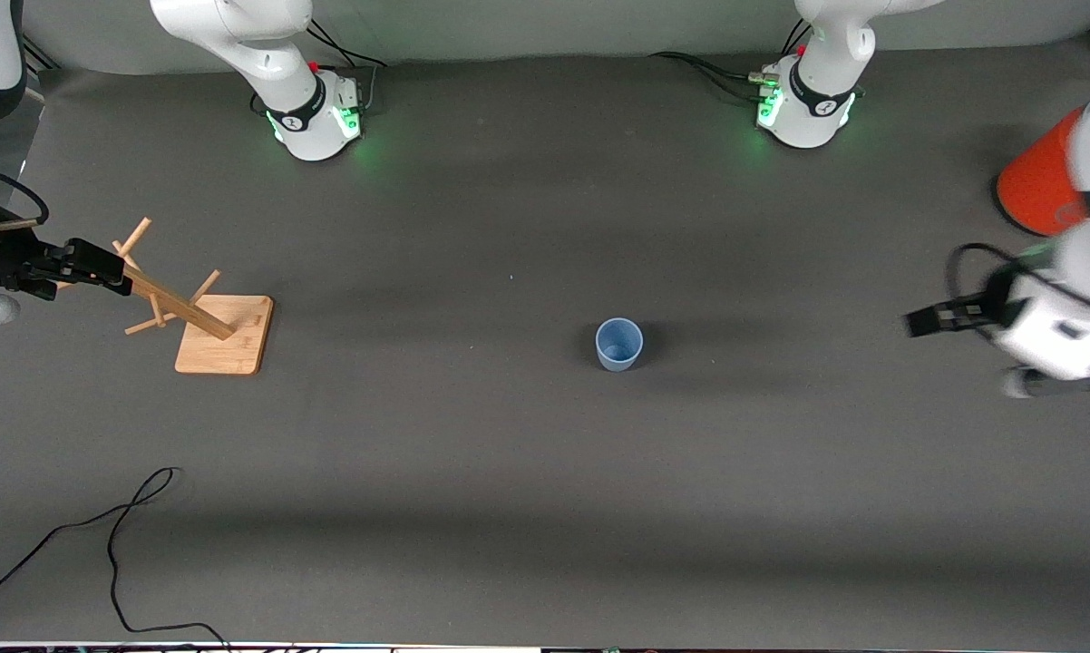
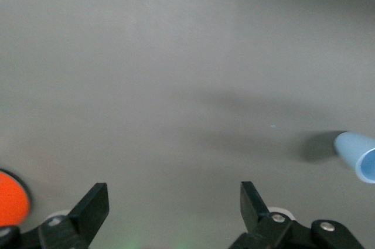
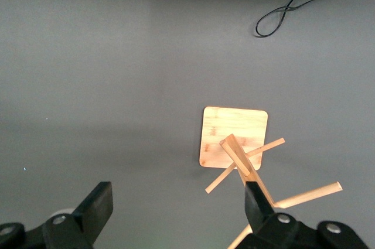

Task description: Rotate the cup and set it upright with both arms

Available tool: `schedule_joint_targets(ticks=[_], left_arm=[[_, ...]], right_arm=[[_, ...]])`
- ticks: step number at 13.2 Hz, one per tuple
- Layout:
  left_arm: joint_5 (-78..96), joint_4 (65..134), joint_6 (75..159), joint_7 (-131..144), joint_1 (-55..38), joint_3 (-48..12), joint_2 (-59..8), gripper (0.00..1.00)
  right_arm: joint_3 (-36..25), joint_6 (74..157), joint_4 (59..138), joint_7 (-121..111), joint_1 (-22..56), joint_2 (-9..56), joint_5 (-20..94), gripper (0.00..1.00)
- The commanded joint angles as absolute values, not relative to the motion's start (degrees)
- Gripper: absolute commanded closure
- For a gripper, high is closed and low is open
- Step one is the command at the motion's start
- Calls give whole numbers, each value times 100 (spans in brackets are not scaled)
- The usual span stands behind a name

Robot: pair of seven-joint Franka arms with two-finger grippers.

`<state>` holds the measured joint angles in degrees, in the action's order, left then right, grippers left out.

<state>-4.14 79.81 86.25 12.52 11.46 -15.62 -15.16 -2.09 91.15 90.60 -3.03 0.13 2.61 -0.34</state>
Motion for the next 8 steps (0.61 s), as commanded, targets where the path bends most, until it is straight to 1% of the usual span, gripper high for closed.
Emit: schedule_joint_targets(ticks=[1, 2, 3, 6, 8], left_arm=[[-159, 8393, 8640, 477, 307, -396, -864, 0], [-115, 8394, 8587, 275, -554, 710, -783, 0], [-106, 8402, 8552, 38, -937, 1156, -747, 0], [-88, 8920, 8893, -35, -940, 1143, -300, 0], [-27, 8965, 8982, -35, -818, 1090, -325, 0]], right_arm=[[-185, 9123, 9141, -387, -35, 149, 26, 0], [-185, 9132, 9141, -387, -35, 149, 26, 0], [-185, 9132, 9141, -387, -35, 149, 26, 0], [-185, 9132, 9141, -387, -35, 149, 26, 0], [-185, 9132, 9141, -387, -35, 149, 26, 0]])
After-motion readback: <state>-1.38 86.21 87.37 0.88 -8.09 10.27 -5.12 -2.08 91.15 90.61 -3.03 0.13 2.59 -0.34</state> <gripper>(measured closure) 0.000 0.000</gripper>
